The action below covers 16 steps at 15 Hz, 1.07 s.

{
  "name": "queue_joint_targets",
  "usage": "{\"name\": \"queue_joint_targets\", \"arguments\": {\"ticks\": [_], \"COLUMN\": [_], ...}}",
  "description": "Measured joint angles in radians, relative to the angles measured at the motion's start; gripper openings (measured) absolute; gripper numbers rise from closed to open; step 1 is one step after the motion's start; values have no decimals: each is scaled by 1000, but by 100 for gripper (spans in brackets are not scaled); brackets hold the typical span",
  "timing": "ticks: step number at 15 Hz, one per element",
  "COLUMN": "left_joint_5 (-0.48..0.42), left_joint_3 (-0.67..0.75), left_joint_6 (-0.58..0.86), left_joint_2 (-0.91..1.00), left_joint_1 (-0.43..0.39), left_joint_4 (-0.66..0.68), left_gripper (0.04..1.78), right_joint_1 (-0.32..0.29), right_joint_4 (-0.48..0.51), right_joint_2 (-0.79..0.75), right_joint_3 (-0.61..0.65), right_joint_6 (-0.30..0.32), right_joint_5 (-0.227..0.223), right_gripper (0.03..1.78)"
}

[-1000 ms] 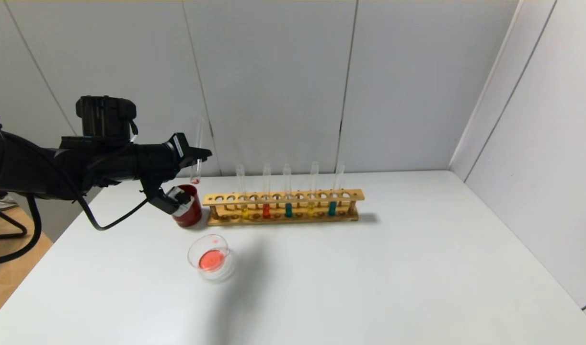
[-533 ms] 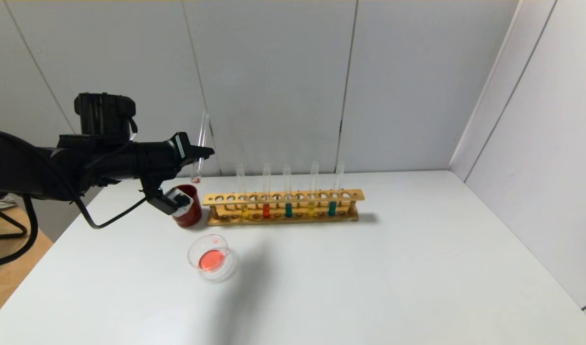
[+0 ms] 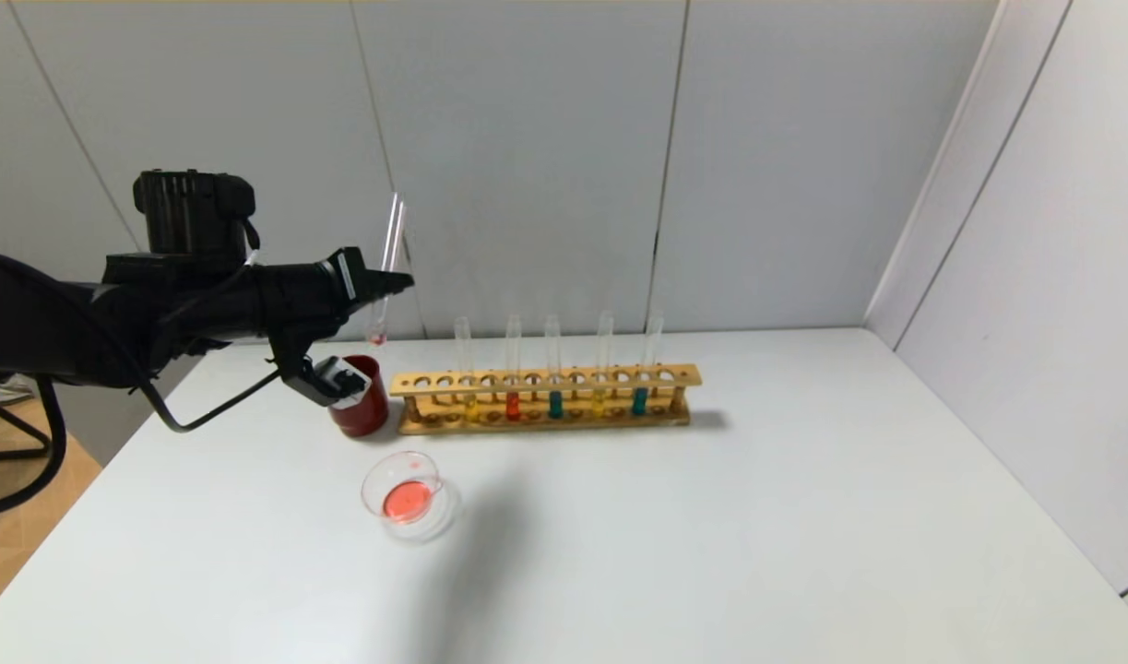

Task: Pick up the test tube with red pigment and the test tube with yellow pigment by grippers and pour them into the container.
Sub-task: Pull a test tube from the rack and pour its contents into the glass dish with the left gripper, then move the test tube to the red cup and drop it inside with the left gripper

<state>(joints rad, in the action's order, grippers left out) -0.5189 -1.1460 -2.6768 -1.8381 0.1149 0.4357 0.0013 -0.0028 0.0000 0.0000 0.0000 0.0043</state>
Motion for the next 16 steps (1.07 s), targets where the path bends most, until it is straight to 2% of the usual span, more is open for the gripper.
{"name": "queue_joint_targets", "arguments": {"ticks": [10, 14, 16], "left_joint_5": [28, 40, 54], "left_joint_3": [48, 47, 41], "left_joint_6": [6, 151, 293], "left_joint_2": [10, 20, 35], "left_joint_1": [7, 4, -9], "left_joint_4": [25, 24, 27], "left_gripper": [33, 33, 33], "right_joint_1": [0, 0, 0], "right_joint_4": [0, 0, 0], "right_joint_2": [0, 0, 0], "right_joint_3": [0, 0, 0], "right_joint_6": [0, 0, 0], "right_joint_5": [0, 0, 0], "right_gripper": [175, 175, 175]}}
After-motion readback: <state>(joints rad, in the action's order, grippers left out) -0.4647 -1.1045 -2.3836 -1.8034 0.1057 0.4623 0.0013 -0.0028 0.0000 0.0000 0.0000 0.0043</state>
